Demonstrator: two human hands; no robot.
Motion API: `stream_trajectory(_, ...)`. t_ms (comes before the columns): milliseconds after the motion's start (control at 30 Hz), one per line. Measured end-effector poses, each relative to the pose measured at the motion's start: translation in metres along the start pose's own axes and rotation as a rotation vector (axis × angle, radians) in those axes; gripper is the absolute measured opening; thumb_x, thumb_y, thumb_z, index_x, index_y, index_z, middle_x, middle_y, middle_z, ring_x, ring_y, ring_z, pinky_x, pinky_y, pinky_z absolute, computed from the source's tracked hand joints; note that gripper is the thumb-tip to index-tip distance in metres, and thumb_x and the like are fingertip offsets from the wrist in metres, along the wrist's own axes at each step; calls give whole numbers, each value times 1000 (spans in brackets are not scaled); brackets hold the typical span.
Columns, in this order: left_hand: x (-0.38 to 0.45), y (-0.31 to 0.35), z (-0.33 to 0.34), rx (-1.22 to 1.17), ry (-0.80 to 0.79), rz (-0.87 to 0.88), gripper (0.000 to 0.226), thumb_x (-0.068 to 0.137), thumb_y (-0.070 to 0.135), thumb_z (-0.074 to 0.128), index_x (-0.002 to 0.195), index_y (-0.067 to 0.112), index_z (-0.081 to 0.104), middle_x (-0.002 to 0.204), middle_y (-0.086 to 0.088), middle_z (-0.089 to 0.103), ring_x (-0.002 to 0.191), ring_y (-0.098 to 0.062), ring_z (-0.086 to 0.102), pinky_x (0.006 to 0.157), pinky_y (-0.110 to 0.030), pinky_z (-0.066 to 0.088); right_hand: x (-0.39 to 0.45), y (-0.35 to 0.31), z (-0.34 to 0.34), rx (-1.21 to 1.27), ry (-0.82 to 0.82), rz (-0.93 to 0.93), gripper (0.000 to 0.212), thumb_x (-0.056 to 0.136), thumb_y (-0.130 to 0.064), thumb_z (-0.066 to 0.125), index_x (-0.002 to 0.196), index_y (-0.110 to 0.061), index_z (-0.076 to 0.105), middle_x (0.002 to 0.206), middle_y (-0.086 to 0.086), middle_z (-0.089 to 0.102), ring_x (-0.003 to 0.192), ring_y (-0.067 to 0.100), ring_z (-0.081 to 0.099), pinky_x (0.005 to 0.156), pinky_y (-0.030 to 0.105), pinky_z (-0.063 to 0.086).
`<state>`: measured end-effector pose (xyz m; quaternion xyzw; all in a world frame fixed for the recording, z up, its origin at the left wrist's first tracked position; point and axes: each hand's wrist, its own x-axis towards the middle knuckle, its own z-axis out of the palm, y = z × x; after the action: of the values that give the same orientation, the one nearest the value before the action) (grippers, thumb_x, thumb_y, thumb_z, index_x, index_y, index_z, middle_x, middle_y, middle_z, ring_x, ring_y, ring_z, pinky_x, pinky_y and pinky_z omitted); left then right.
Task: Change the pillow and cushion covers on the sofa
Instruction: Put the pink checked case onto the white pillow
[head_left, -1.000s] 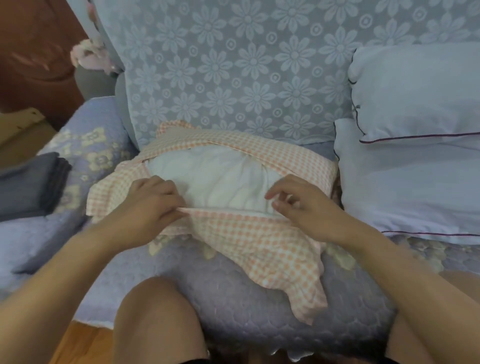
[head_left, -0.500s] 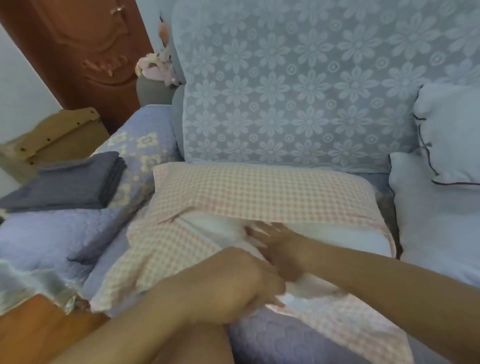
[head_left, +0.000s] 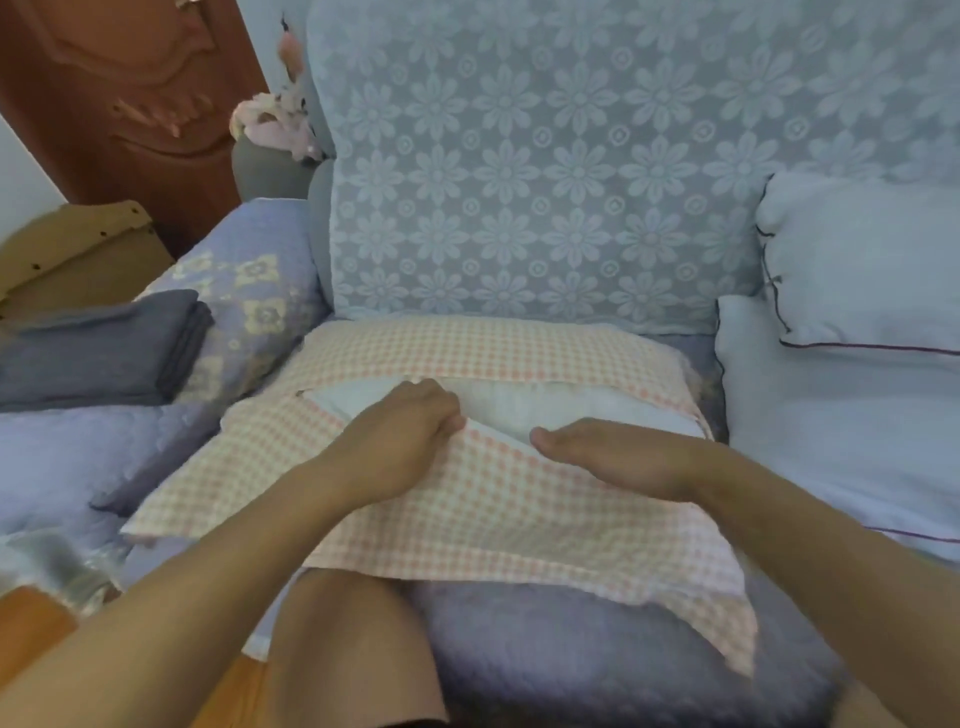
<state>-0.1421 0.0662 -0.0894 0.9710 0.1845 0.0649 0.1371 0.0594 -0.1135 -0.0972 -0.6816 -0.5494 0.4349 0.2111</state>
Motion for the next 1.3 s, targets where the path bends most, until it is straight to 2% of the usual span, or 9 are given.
stream_trajectory(167, 7, -8, 32, 241, -84, -203, 9, 103, 19, 37, 103, 22, 46, 79, 6, 50, 67, -10, 45, 58, -30, 32, -50, 52, -2, -386, 349, 79, 43, 101, -41, 49, 67, -18, 41, 65, -7, 46, 60, 7, 43, 61, 27, 35)
stream_trajectory(333, 14, -22, 43, 228, -109, -250, 38, 96, 4, 45, 128, 24, 45, 73, 9, 42, 61, -7, 38, 50, -26, 22, -46, 81, -8, -359, 747, -233, 32, 101, -41, 50, 75, -25, 61, 101, -11, 55, 95, 8, 51, 89, 18, 37)
stream_trajectory(400, 20, -11, 40, 218, -128, -254, 14, 100, 10, 43, 108, 21, 46, 73, 7, 44, 64, -14, 46, 54, -31, 31, -18, 72, 0, -334, 768, -307, 30, 104, -31, 46, 89, -13, 66, 107, -5, 57, 99, 8, 52, 91, 13, 37)
stream_trajectory(533, 26, 14, 31, 276, -133, -384, 15, 103, 27, 37, 104, 21, 51, 87, 3, 54, 78, -19, 53, 64, -35, 40, 24, 94, 8, -255, 595, 96, 32, 108, -27, 39, 79, -20, 52, 88, -2, 57, 88, 22, 57, 71, 29, 33)
stream_trajectory(633, 37, 53, 42, 249, 245, 56, 35, 99, 40, 40, 115, 21, 65, 103, 2, 67, 93, -21, 59, 75, -36, 50, 23, 120, 15, -202, 567, 193, 32, 108, -27, 40, 79, -20, 54, 86, 0, 59, 86, 24, 58, 73, 35, 40)
stream_trajectory(733, 66, 101, 61, 30, -55, 344, 46, 103, 58, 34, 133, 34, 60, 138, 10, 58, 126, -11, 50, 104, -30, 40, 11, 115, 16, -87, 620, 108, 24, 105, -23, 46, 92, -16, 65, 88, -6, 65, 81, 11, 59, 73, 25, 46)
stream_trajectory(900, 92, 99, 89, 24, -716, -76, 103, 79, 95, 6, 161, 34, 19, 168, 8, 17, 154, -16, 19, 123, -37, 14, -55, 123, -7, -100, 870, 137, 35, 100, -24, 55, 68, -11, 56, 63, -1, 59, 62, 13, 52, 61, 31, 36)
stream_trajectory(1167, 93, 102, 81, -79, -749, -48, 73, 93, 79, 33, 152, 37, 40, 159, 11, 37, 141, -15, 41, 113, -32, 32, -24, 119, 2, -133, 785, -87, 25, 101, -21, 54, 80, -11, 61, 82, -5, 59, 80, 14, 51, 76, 29, 42)
stream_trajectory(1300, 93, 108, 68, 14, -549, 107, 32, 103, 48, 48, 84, 23, 54, 111, 10, 63, 92, -16, 56, 83, -31, 41, 21, 160, 16, -400, 881, 6, 43, 100, -30, 31, 84, -11, 66, 91, 1, 54, 85, 20, 47, 78, 42, 47)
